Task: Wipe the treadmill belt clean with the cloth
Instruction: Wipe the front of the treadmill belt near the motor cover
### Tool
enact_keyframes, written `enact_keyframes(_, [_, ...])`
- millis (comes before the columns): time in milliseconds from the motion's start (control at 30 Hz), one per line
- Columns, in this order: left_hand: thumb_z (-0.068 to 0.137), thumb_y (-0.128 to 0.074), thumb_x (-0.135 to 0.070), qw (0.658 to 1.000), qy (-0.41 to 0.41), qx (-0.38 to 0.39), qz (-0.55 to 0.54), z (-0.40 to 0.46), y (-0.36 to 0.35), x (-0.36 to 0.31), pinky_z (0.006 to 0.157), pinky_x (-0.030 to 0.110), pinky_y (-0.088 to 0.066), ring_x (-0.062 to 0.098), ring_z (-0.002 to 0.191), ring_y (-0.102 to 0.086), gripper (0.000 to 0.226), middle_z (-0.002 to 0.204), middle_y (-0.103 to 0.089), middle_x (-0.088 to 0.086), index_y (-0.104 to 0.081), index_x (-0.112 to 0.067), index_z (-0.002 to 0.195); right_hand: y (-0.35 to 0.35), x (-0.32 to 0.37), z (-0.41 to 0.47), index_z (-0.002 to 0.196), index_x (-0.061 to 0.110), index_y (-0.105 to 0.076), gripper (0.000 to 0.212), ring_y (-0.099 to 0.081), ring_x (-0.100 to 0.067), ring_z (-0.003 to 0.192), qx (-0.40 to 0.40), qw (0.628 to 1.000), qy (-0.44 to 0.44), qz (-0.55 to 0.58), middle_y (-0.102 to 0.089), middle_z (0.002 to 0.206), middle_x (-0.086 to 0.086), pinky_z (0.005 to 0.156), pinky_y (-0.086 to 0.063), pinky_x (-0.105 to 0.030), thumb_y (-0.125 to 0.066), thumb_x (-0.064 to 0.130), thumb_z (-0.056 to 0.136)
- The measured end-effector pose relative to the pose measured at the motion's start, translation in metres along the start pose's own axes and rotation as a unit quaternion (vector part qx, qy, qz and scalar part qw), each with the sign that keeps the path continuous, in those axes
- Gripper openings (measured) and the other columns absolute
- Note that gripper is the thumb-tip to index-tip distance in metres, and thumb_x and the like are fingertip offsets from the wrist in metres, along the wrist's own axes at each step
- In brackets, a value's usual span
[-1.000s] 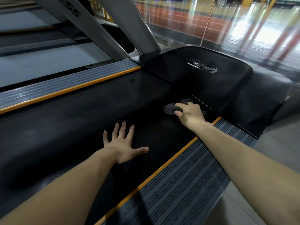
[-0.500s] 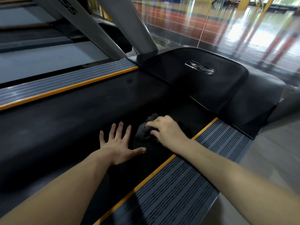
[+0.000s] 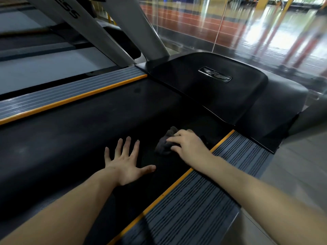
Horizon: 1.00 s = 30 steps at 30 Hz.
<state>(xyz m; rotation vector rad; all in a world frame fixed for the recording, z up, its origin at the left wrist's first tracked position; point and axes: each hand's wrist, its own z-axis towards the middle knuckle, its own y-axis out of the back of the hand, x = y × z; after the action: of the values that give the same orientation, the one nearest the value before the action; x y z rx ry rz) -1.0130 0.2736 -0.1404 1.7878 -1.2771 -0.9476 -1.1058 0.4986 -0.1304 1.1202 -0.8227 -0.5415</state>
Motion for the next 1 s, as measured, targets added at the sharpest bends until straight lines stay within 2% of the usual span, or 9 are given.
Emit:
enact_keyframes(67, [0.068,-0.024,-0.101,1.0,-0.002,0.006,-0.002,-0.001,0.0,-0.001,0.117,0.061,0.022,0.024,0.146,0.04,0.121,0.16,0.041,-0.002,0.028,-0.036,0.155,0.008,-0.022,0.009,0.115,0.029,-0.072,0.029,-0.053,-0.02,0.113,0.011,1.0,0.007,-0.009,-0.062,0.119,0.002,0.099,-0.042,-0.03,-0.072,0.027,0.086])
enact_keyframes(200, [0.066,-0.023,-0.102,1.0,0.001,0.011,-0.007,0.0,0.002,0.0,0.116,0.061,0.023,0.023,0.145,0.04,0.121,0.16,0.04,-0.002,0.028,-0.037,0.155,0.032,-0.086,0.052,0.106,0.033,-0.071,0.02,-0.057,-0.027,0.103,-0.056,0.982,-0.164,-0.079,-0.057,0.107,-0.001,0.082,-0.05,-0.036,-0.071,0.03,0.087])
enact_keyframes(333, [0.068,-0.026,-0.1,1.0,-0.003,0.014,-0.011,-0.001,0.002,0.0,0.116,0.061,0.023,0.024,0.145,0.04,0.12,0.16,0.04,-0.002,0.027,-0.036,0.155,0.03,-0.064,0.047,0.105,0.027,-0.067,0.017,-0.05,-0.031,0.106,-0.039,0.97,-0.217,-0.098,-0.052,0.106,-0.006,0.08,-0.047,-0.038,-0.067,0.031,0.089])
enact_keyframes(433, [0.069,-0.026,-0.1,1.0,-0.003,0.008,-0.004,-0.001,0.002,-0.001,0.116,0.061,0.022,0.024,0.145,0.04,0.12,0.16,0.04,-0.001,0.028,-0.035,0.155,0.015,-0.016,0.019,0.109,0.028,-0.069,0.027,-0.051,-0.03,0.103,-0.025,0.984,-0.163,-0.067,-0.055,0.107,-0.007,0.087,-0.045,-0.037,-0.069,0.041,0.085])
enact_keyframes(567, [0.07,-0.026,-0.1,1.0,-0.005,0.014,-0.005,-0.002,0.002,-0.002,0.116,0.061,0.023,0.023,0.144,0.042,0.12,0.159,0.042,-0.001,0.028,-0.035,0.155,0.007,-0.002,-0.007,0.11,0.032,-0.066,0.025,-0.047,-0.026,0.103,-0.005,0.999,-0.03,-0.032,-0.053,0.107,-0.003,0.089,-0.047,-0.04,-0.069,0.035,0.086])
enact_keyframes(700, [0.068,-0.026,-0.1,1.0,-0.002,0.013,-0.009,-0.002,0.004,0.0,0.116,0.061,0.023,0.023,0.144,0.042,0.12,0.159,0.041,-0.002,0.027,-0.036,0.155,0.032,-0.073,0.032,0.109,0.027,-0.062,0.02,-0.05,-0.033,0.103,-0.025,0.981,-0.139,-0.13,-0.05,0.105,-0.007,0.079,-0.046,-0.039,-0.064,0.03,0.09])
enact_keyframes(800, [0.069,-0.027,-0.1,1.0,-0.002,0.011,-0.012,-0.002,0.003,-0.001,0.116,0.061,0.023,0.023,0.144,0.041,0.12,0.16,0.04,-0.002,0.026,-0.036,0.155,0.037,-0.087,0.04,0.107,0.029,-0.06,0.015,-0.047,-0.033,0.102,-0.047,0.965,-0.228,-0.123,-0.047,0.102,-0.006,0.078,-0.042,-0.04,-0.061,0.032,0.093])
enact_keyframes(900, [0.07,-0.029,-0.099,1.0,-0.002,0.009,-0.007,-0.001,0.002,-0.001,0.116,0.061,0.022,0.024,0.145,0.04,0.119,0.161,0.039,-0.002,0.026,-0.036,0.155,0.023,-0.047,0.022,0.11,0.031,-0.059,0.019,-0.05,-0.033,0.102,-0.025,0.97,-0.219,-0.098,-0.05,0.104,-0.008,0.08,-0.046,-0.039,-0.061,0.037,0.092])
enact_keyframes(1000, [0.069,-0.027,-0.1,1.0,0.001,0.006,-0.002,0.0,0.0,0.001,0.117,0.061,0.021,0.024,0.145,0.04,0.12,0.16,0.04,-0.002,0.027,-0.036,0.155,0.01,-0.005,-0.008,0.108,0.033,-0.061,0.023,-0.053,-0.031,0.096,-0.033,0.991,-0.115,-0.054,-0.055,0.102,-0.007,0.083,-0.048,-0.039,-0.067,0.039,0.086])
